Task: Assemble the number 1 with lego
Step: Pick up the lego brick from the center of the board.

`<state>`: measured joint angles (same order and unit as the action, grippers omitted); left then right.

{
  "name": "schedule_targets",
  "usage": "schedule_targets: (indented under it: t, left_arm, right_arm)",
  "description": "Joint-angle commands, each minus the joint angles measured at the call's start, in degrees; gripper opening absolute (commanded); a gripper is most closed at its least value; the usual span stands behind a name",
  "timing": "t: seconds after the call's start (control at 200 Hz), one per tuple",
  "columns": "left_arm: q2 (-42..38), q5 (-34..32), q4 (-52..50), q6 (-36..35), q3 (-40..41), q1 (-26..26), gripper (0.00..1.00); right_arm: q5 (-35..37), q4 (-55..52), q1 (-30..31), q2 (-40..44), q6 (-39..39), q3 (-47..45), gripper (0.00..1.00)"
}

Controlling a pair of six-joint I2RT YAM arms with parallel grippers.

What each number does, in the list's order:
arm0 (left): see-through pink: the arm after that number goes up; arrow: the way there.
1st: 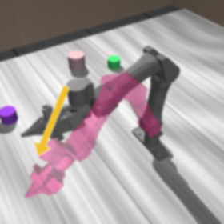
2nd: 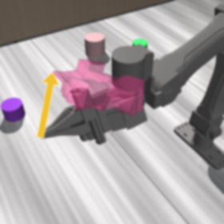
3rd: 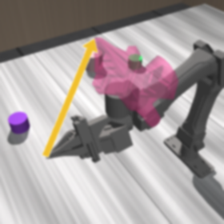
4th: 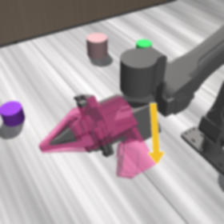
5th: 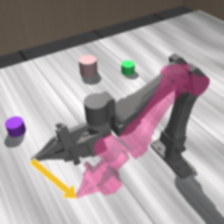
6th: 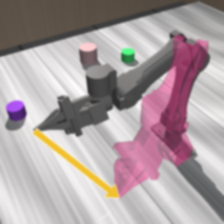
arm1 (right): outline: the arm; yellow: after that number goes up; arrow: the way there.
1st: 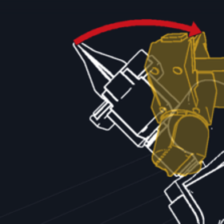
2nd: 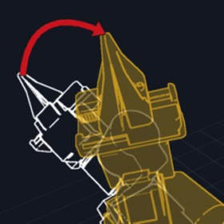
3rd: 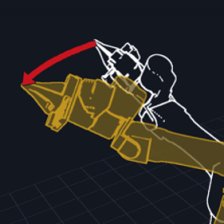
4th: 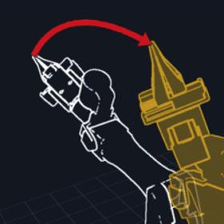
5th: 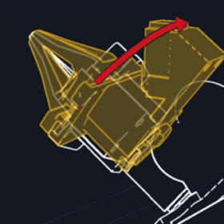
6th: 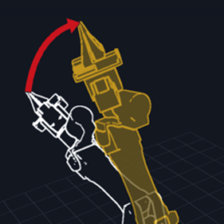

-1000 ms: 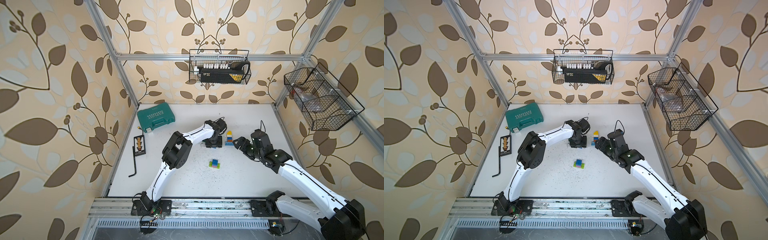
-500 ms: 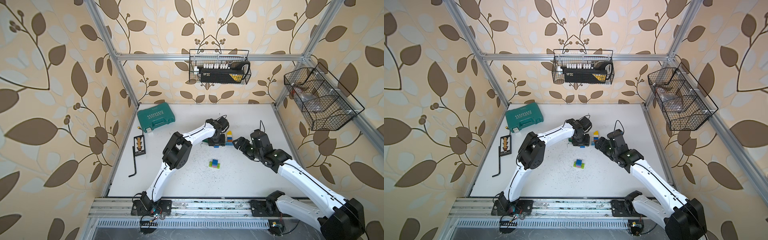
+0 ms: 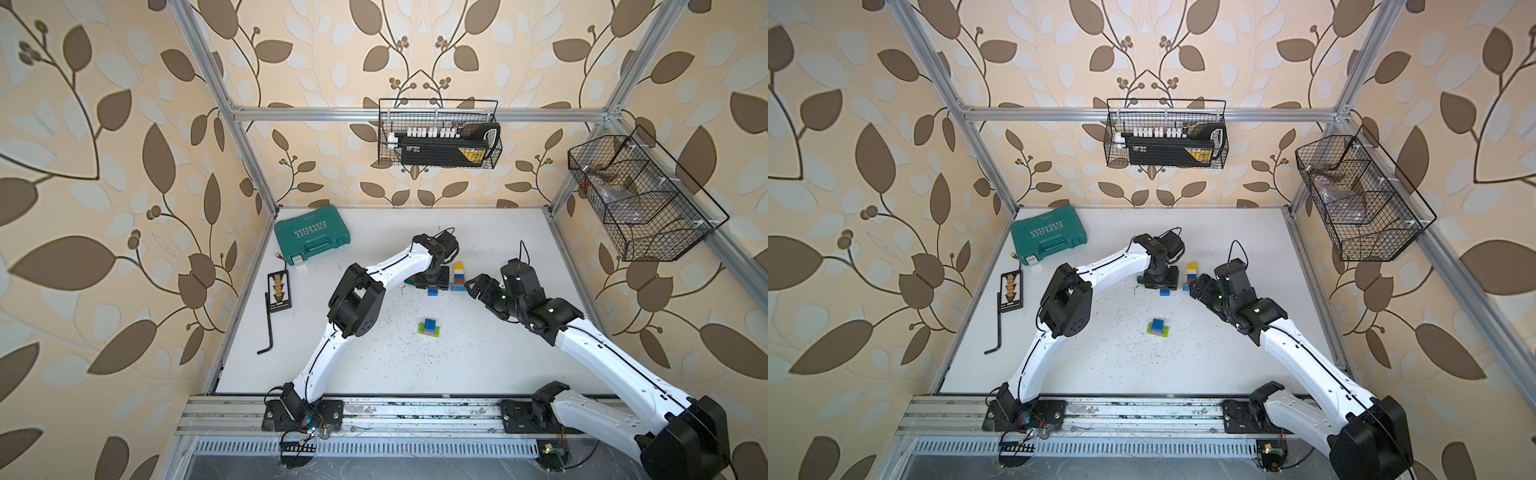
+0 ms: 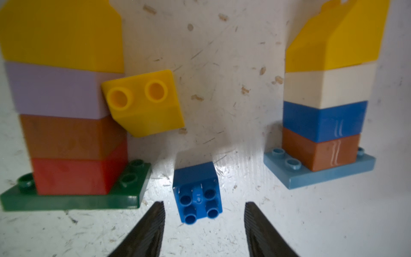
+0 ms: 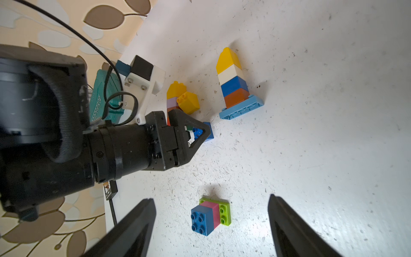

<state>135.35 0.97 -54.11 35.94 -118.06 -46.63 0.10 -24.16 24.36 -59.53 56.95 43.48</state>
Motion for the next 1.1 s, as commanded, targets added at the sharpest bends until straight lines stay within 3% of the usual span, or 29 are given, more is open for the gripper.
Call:
schedule_targets:
  t: [0.0,0.115,0.415,0.77,1.095]
  left_arm:
    - [0.57,-1.11,-1.06,-2.21,-1.6,-0.65,0.6]
    - [1.27,-1.35,-1.17,-2.56,-2.08,-0.63,0.58]
    - [2.08,-1.45,-1.7,-2.67,-2.71,-0.65,0.39]
    - [3.1,-1.81,-2.85,-2.61,-3.45,-0.57,0.43]
    - [3.63,-1.39,-2.98,-2.38,-3.76,-0.55,0.4]
  right_arm:
    - [-0.66,0.53,-0.29,-0.59,-0.17,-1.29,0.83]
    - [-0.96,0.71,-0.29,-0.92,-0.15,-1.23,0.82]
    - [-1.15,0.79,-0.45,-0.94,-0.17,-1.38,0.82]
    - [-1.24,0.61,-0.53,-0.69,0.0,-1.56,0.82]
    - [-1.22,0.71,-0.58,-0.41,0.0,-1.74,0.82]
